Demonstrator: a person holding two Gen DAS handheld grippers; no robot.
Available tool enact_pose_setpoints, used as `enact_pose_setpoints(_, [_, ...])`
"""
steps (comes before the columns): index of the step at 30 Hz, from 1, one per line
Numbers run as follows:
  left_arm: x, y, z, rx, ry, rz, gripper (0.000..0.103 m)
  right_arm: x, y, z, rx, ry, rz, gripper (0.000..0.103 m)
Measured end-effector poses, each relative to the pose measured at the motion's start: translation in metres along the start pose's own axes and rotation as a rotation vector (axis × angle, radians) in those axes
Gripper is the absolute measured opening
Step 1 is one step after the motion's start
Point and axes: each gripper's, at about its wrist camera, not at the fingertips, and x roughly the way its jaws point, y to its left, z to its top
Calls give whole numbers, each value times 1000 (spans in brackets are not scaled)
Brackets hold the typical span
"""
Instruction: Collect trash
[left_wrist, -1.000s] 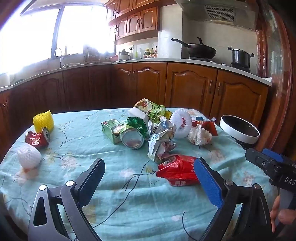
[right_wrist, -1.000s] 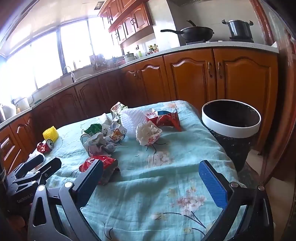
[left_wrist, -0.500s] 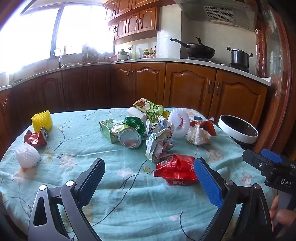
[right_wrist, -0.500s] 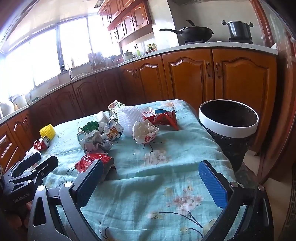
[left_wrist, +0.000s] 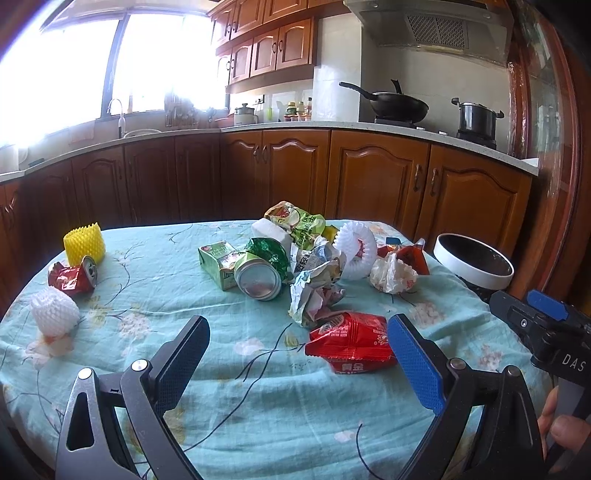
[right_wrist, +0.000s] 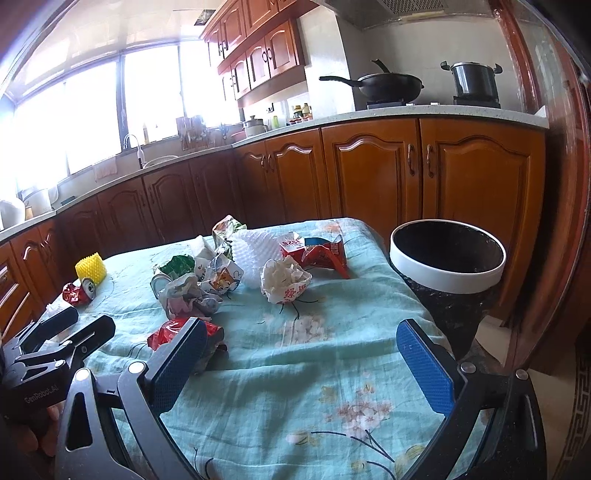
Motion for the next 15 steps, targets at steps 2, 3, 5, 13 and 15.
enact_pose_setpoints(2, [-1,-1,0,3,-5,1,97,0,0,0,0,-3,2,103])
enact_pose_setpoints(3, [-2,-1,0,5,-7,1,97,0,-1,1,0,-4,2,103])
enact_pose_setpoints(5, [-2,-1,0,7,-10,2,97,-1,-1,1,0,-8,5,103])
enact_pose_setpoints(13, [-3,-3,1,7,-20,0,97,-5,-1,2,0,-30,5,103])
enact_pose_setpoints(15, [-4,-3,1,9,-26,0,97,-6,-1,3,-3,-37,9,103])
